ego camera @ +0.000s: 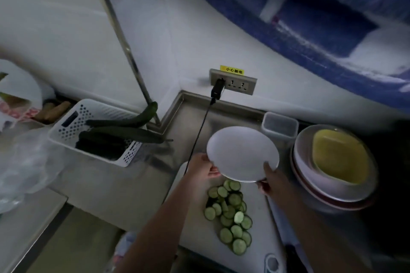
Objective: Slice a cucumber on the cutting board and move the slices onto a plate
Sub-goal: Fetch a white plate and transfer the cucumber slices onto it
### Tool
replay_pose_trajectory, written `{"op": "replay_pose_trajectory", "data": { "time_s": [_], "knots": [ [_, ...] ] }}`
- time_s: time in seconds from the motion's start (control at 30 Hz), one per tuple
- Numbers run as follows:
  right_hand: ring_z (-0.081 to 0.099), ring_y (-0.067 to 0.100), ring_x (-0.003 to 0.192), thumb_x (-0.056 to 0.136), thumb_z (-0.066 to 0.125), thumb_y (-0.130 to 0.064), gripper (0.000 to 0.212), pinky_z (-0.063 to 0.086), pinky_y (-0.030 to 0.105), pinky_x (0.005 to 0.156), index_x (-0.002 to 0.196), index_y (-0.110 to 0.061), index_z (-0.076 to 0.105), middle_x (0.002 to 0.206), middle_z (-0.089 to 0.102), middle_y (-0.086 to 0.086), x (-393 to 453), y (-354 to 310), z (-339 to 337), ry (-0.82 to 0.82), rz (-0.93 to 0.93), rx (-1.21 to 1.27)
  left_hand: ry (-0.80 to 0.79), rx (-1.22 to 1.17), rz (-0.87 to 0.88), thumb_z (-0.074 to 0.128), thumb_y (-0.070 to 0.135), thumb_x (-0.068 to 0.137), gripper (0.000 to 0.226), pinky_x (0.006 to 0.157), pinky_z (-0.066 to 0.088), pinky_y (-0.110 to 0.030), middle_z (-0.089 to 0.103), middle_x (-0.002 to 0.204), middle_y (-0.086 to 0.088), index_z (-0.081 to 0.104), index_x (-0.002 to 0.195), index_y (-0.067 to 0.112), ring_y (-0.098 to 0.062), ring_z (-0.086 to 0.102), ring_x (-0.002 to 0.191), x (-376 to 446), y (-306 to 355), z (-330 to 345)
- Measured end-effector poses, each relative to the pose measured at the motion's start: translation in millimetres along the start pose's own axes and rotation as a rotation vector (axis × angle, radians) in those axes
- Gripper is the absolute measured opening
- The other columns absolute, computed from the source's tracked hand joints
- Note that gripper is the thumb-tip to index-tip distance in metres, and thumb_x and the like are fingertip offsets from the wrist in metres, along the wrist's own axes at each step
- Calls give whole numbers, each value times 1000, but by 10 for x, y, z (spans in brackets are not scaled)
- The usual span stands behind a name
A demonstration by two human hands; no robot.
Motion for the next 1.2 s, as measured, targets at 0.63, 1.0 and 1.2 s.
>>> {"op": "replay_pose_trajectory", "data": {
  "time_s": [0.63,1.0,1.2],
  "knots": [
    [41,39,117,91,55,-31,46,37,45,96,133,-16,44,132,44,21,-454,428,-682,402,-180,-889,225,79,182,45,-14,82,28,60,47,-24,59,84,-12,52,108,-5,-19,57,74,590,-287,-154],
    [37,31,123,86,44,-64,81,39,41,97,150,-28,11,137,35,13,-891,1040,-776,542,-125,-1273,-73,1104,922,35,43,92,59,103,41,-36,41,144,-12,47,135,5,-25,40,131,-3,-752,122],
    [51,30,116,94,49,-23,61,51,44,85,149,-20,23,137,40,11,-923,1017,-747,442,-190,-1380,-149,1242,928,17,60,94,75,105,37,-44,39,146,-12,36,142,5,-23,33,135,-22,-991,-36]
  ]
}}
Point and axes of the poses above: each hand's wrist, its own x-axis towards the middle knuckle, its own z-axis out of the palm, y = z × x, the point moved 3 cm from there along x, towards the middle knuckle
